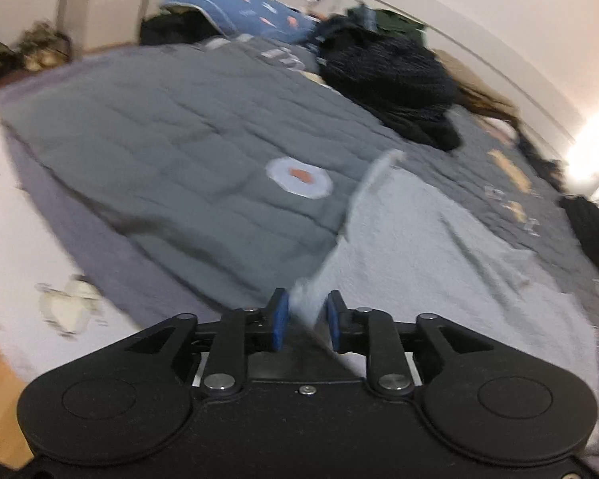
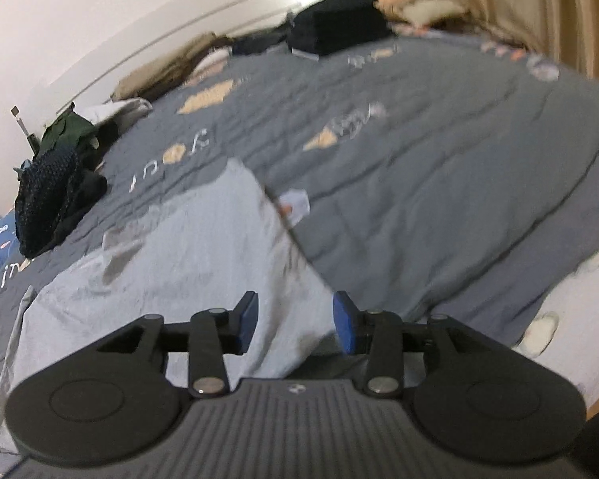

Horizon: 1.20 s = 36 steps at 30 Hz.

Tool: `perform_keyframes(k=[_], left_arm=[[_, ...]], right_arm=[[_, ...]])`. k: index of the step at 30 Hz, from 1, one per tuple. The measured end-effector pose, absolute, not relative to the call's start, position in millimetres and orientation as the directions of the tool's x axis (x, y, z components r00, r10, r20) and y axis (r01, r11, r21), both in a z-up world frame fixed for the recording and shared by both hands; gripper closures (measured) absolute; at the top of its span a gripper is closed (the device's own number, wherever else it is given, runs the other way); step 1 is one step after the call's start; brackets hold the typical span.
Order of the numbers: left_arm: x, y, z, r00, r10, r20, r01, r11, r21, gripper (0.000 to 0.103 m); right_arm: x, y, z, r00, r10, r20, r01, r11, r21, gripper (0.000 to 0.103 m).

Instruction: Fold clothes

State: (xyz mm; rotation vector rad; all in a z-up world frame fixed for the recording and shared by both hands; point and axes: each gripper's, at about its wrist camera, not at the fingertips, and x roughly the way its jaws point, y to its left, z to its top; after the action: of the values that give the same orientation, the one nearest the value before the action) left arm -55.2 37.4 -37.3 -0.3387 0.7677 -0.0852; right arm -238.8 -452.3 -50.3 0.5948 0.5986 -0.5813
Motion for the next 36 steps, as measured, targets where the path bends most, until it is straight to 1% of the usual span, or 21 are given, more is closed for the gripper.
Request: perform_keyframes(k=[3, 6, 8, 10, 13, 17, 21, 23, 25, 27, 29, 34, 36], left_arm=[[-57, 42, -30, 0.739, -0.185, -0.647, -0.054, 0.942, -0.330, 0.080], [-55, 34, -24, 0.747, -0.210, -0.631, -0.012, 0.945, -0.328, 0.080], [-55, 25, -20, 0.749, -0.228, -0.623, 0.026, 0.949, -0.315, 0.077], [-53, 12, -17, 0.749, -0.244, -0.616, 0.067, 0.953, -0.296, 0.075], [-41, -8, -10, 0.745, -0.283, -0.604, 0.130, 0.950, -0.284, 0.075], [-13, -30, -9, 0.734, -0.308, -0.606, 0.190, 0.949, -0.252, 0.075], [19, -41, -10, 0.727, -0.305, -0.615, 0.222, 0.952, -0.209, 0.075], [29, -42, -10, 0.728, -0.301, -0.615, 0.224, 0.953, -0.202, 0.075], [34, -46, -9, 0.737, -0.290, -0.611, 0.238, 0.957, -0.168, 0.075], [38, -49, -8, 0.750, -0.280, -0.600, 0.253, 0.958, -0.133, 0.074], [45, -50, -8, 0.768, -0.281, -0.575, 0.262, 0.958, -0.119, 0.066], [73, -63, -10, 0.765, -0.291, -0.575, 0.281, 0.953, -0.109, 0.066], [85, -73, -11, 0.763, -0.290, -0.578, 0.292, 0.952, -0.092, 0.066]], right_arm=[[-237, -455, -45, 0.692, -0.350, -0.632, 0.642, 0.698, 0.317, 0.063], [-233, -455, -45, 0.714, -0.332, -0.616, 0.620, 0.709, 0.337, 0.063], [-232, -453, -46, 0.733, -0.309, -0.606, 0.600, 0.714, 0.361, 0.063], [-228, -450, -46, 0.737, -0.297, -0.608, 0.585, 0.730, 0.353, 0.063], [-222, -444, -46, 0.735, -0.301, -0.607, 0.567, 0.765, 0.307, 0.063], [-212, -440, -46, 0.742, -0.291, -0.604, 0.542, 0.790, 0.286, 0.063], [-195, -438, -45, 0.747, -0.272, -0.606, 0.514, 0.815, 0.268, 0.063], [-185, -437, -41, 0.755, -0.259, -0.603, 0.492, 0.831, 0.259, 0.063], [-176, -438, -38, 0.762, -0.266, -0.590, 0.484, 0.840, 0.247, 0.063], [-165, -441, -35, 0.766, -0.274, -0.581, 0.481, 0.845, 0.235, 0.063], [-152, -446, -31, 0.765, -0.282, -0.579, 0.478, 0.851, 0.218, 0.063], [-108, -470, -27, 0.747, -0.306, -0.590, 0.463, 0.877, 0.131, 0.063], [-91, -482, -26, 0.744, -0.305, -0.595, 0.458, 0.880, 0.122, 0.063]])
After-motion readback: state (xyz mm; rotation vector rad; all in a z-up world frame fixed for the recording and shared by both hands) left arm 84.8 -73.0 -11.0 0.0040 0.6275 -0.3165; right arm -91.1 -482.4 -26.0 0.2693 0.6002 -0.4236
